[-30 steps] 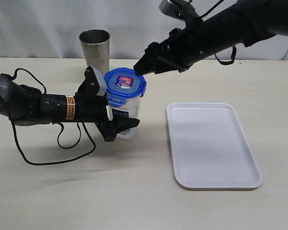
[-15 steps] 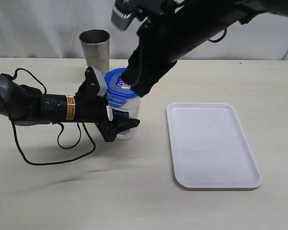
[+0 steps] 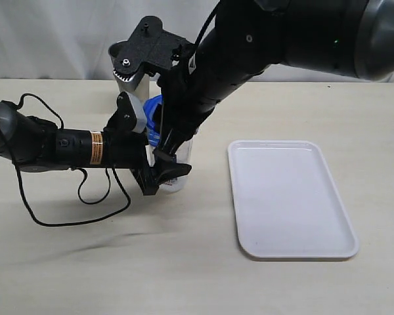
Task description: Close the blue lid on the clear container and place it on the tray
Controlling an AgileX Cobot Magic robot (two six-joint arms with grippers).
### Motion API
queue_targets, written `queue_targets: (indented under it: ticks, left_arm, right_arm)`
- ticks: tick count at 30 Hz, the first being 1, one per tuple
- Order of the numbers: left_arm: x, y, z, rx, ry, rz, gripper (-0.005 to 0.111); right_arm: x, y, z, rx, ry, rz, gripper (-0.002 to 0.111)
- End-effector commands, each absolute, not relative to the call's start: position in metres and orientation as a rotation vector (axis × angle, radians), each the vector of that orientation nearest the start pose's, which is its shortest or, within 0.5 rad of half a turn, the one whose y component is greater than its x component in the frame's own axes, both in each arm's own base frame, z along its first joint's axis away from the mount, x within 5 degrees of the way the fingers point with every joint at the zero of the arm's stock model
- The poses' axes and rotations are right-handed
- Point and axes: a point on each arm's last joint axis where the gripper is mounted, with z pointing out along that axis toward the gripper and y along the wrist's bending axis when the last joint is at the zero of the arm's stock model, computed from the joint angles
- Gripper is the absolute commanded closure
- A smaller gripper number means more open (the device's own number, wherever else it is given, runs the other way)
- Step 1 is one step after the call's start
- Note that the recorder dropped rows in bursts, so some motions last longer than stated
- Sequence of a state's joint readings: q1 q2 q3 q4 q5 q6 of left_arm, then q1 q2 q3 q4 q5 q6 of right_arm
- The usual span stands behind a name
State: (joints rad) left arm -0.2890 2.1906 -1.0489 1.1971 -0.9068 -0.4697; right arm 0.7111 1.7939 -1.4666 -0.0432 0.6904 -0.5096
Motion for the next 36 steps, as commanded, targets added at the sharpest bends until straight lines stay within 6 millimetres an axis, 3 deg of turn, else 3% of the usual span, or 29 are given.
queue_targets:
  ticks: [1,9,14,18,23,29,36]
  left_arm:
    - [0.353,-0.176,0.089,1.225,1.646,-0.745,0.107]
    - [0.353,-0.176,0.089,1.225,1.646,-0.745,0.107]
    - [0.353,-0.176,0.089,1.225,1.646,-0.745,0.107]
    - [0.352,-0.176,0.090,1.231,1.637,-0.753,0.107]
    - [0.352,-0.177,0.090,1.232,1.632,-0.759,0.107]
    - [0.352,-0.177,0.090,1.238,1.626,-0.754,0.107]
    - [0.354,-0.173,0.090,1.374,1.474,-0.615,0.107]
  right_arm:
    - [0.306,0.268,0.263,-1.518,2.053,0.024,0.061]
    - [0.314,0.271,0.237,-1.546,2.110,-0.091,0.061]
    - [0.311,0.274,0.213,-1.799,2.058,-0.236,0.062]
    - [0.310,0.279,0.197,-1.852,2.041,-0.392,0.062]
    - [0.307,0.282,0.185,-1.917,2.043,-0.454,0.071]
    - [0.307,0.281,0.194,-1.884,2.039,-0.454,0.071]
    - [0.297,0.277,0.232,-1.790,2.030,-0.355,0.053]
